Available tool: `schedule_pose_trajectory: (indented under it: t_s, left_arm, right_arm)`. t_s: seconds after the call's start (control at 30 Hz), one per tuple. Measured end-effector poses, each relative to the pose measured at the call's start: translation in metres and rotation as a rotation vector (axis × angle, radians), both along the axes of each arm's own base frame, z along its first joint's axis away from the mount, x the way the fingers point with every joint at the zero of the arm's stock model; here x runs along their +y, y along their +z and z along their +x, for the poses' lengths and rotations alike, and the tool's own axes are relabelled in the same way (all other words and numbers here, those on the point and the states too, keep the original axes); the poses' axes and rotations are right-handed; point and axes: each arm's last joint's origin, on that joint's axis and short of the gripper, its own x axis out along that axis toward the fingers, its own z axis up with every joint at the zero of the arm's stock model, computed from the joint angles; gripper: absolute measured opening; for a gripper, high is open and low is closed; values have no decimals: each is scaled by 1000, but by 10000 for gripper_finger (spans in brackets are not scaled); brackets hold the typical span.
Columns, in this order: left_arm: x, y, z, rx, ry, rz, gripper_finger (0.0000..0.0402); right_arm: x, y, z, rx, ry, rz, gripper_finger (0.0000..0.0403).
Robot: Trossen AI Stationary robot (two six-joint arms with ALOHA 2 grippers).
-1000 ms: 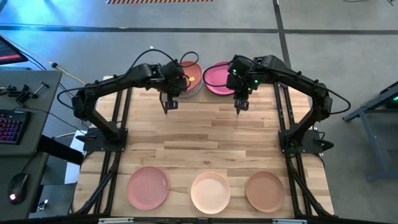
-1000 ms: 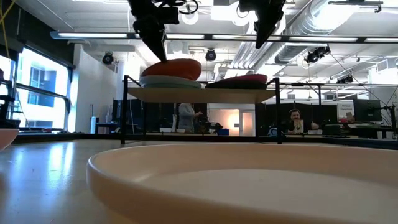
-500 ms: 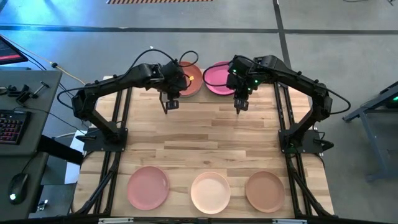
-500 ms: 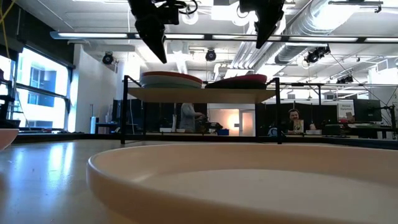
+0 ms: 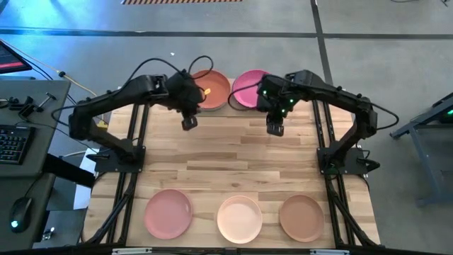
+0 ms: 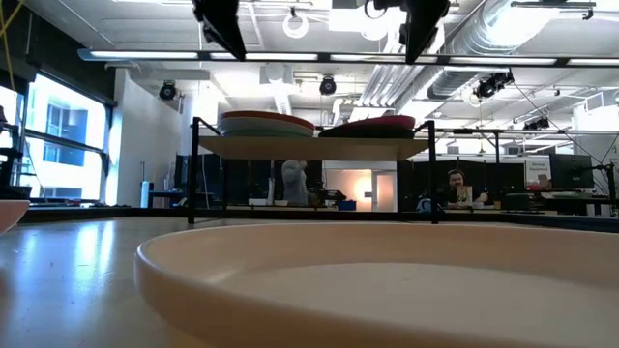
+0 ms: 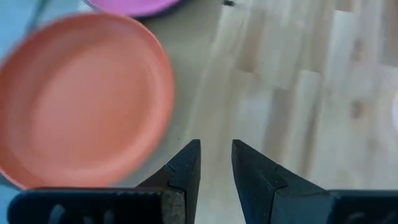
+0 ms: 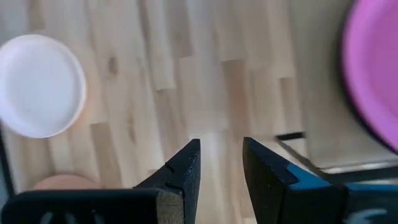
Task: Place and stack plates onto a shelf
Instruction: Stack the light pink plate on top of the orange plate on the shelf
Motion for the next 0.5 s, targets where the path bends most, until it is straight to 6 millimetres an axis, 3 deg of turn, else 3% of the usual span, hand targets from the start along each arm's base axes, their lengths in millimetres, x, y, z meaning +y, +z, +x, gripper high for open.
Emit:
schedule_pose_trajectory:
  t_s: [0.2,0.5]
  left_arm:
    - [-25,2,-14,58,37,-122,79]
    - [-49,-11,-26,125,54,-182,78]
  right_arm:
    - [28,-12,10,10,41,92,99]
    - [75,-66,22,120,49,155,99]
